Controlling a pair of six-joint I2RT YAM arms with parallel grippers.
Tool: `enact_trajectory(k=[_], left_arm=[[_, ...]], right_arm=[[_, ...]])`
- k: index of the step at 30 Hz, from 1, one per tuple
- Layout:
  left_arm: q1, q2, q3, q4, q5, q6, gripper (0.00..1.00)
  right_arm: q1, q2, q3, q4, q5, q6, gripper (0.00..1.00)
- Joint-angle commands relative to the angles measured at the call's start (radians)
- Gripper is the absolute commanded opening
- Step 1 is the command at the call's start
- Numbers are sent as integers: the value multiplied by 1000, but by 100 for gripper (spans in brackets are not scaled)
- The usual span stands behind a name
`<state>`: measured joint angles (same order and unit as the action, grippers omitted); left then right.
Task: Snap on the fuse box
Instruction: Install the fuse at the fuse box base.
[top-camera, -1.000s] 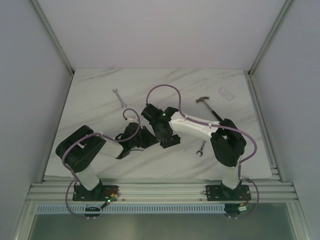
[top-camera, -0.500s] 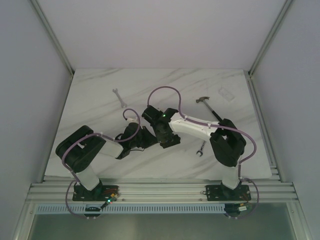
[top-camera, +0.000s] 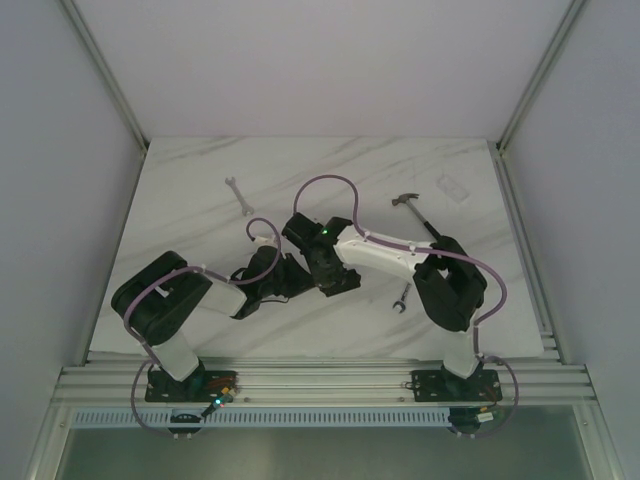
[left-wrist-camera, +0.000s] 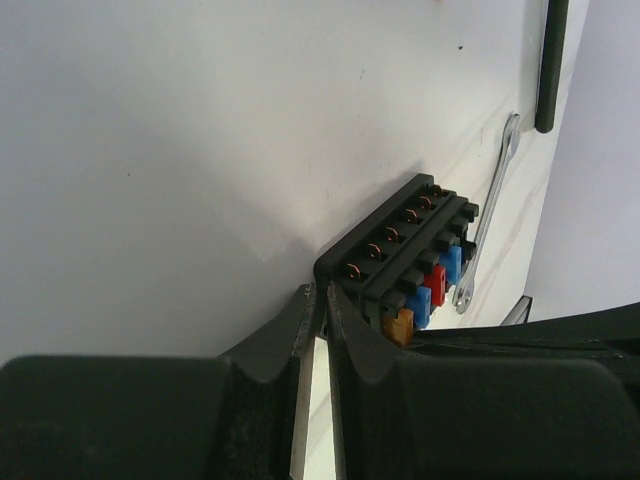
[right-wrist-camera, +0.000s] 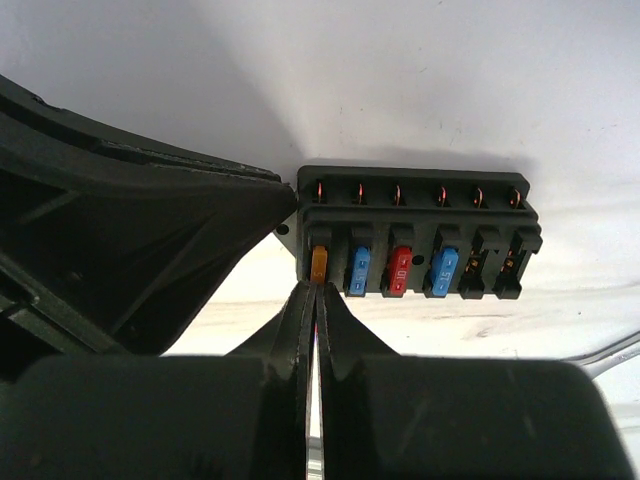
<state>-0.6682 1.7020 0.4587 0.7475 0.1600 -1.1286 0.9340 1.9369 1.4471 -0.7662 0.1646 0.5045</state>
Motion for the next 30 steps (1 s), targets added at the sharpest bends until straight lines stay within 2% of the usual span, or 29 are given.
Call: enact_trajectory(k=[1,6,11,17,19,25,30], left_arm=[[-8,17,-33,-80,-11,12,20],[-9,11,-40,-80,-15,11,20],[-8,-32,-40,-127,-40,32,21],[-8,-145,-23,-262,-108,104,28],[-8,-189,-10,-318,-137,136,31],[-12,-278,60,-431,-161,295,54],[-48,-240,196,-517,-119,469,75]], right_arm=[[6,164,-52,-17,-11,8,0],[16,237,-40,-23,4,-3,0],[34,59,-14,30,-16,-35,2],[27,-171,-38,47,48,-31,25],[11,-238,-85,67,65,-28,36],[-79,-429,-279,156,90,-3,55],[-185,-562,-443,258,93,23,75]])
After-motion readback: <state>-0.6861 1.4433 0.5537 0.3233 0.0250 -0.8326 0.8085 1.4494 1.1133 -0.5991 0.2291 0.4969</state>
